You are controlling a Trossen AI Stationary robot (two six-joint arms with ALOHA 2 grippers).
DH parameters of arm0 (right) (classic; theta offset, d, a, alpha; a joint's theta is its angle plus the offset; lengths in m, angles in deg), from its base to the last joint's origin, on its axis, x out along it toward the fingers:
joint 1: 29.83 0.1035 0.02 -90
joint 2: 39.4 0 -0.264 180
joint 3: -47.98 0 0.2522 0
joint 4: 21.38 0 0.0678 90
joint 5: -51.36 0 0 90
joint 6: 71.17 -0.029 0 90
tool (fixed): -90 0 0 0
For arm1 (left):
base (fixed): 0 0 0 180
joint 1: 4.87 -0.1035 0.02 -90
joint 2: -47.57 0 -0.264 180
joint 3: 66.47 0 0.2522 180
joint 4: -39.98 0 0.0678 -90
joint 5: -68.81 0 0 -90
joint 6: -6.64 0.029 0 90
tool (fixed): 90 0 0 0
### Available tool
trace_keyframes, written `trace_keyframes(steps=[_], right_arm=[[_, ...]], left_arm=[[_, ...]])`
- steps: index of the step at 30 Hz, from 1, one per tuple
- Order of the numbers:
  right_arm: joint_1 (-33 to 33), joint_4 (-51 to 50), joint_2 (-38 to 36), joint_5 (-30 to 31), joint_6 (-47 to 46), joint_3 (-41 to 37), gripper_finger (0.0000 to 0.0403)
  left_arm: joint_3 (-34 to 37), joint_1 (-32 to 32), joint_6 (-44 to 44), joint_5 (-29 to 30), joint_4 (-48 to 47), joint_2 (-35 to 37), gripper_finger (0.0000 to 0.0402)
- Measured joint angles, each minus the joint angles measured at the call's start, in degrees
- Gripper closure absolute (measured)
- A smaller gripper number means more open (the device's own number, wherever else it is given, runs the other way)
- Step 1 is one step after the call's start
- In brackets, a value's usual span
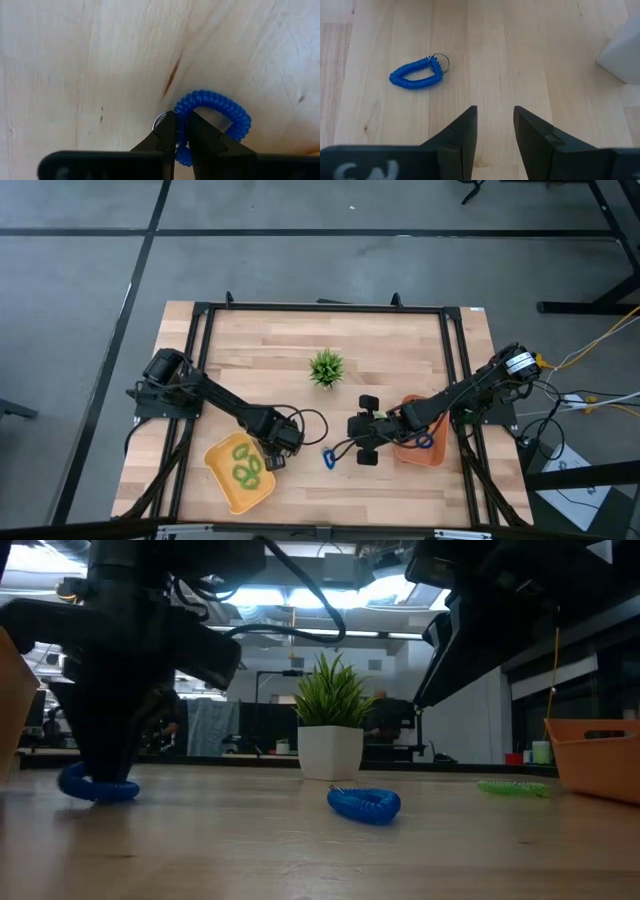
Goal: Sort spring keychains
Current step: Put the blue spring keychain into the orange bin
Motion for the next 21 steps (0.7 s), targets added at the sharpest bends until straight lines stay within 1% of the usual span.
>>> trace_keyframes(steps=[3, 6, 13, 21], right_arm=[[0.00, 0.00, 0.00, 0.01, 0.00, 0.00, 0.0276], [0.00, -0.02, 0.00, -0.01, -0.02, 0.00, 0.0276], [0.00, -0.02, 0.00, 0.01, 0.30, 0.00, 0.0276], [0.00, -0.02, 0.00, 0.01, 0.89, 0.00, 0.0276]], left_arm=[[-1.74, -0.03, 0.02, 2.78, -0.49, -0.35, 0.0375], [-3.67, -0.11, 0.93, 5.02, -2.96, -0.41, 0.0375], [-7.39, -0.04, 3.06, 7.29, -4.40, -0.28, 0.0376], [-10.33, 0.36, 4.52, 11.03, -8.37, -0.19, 0.0377]])
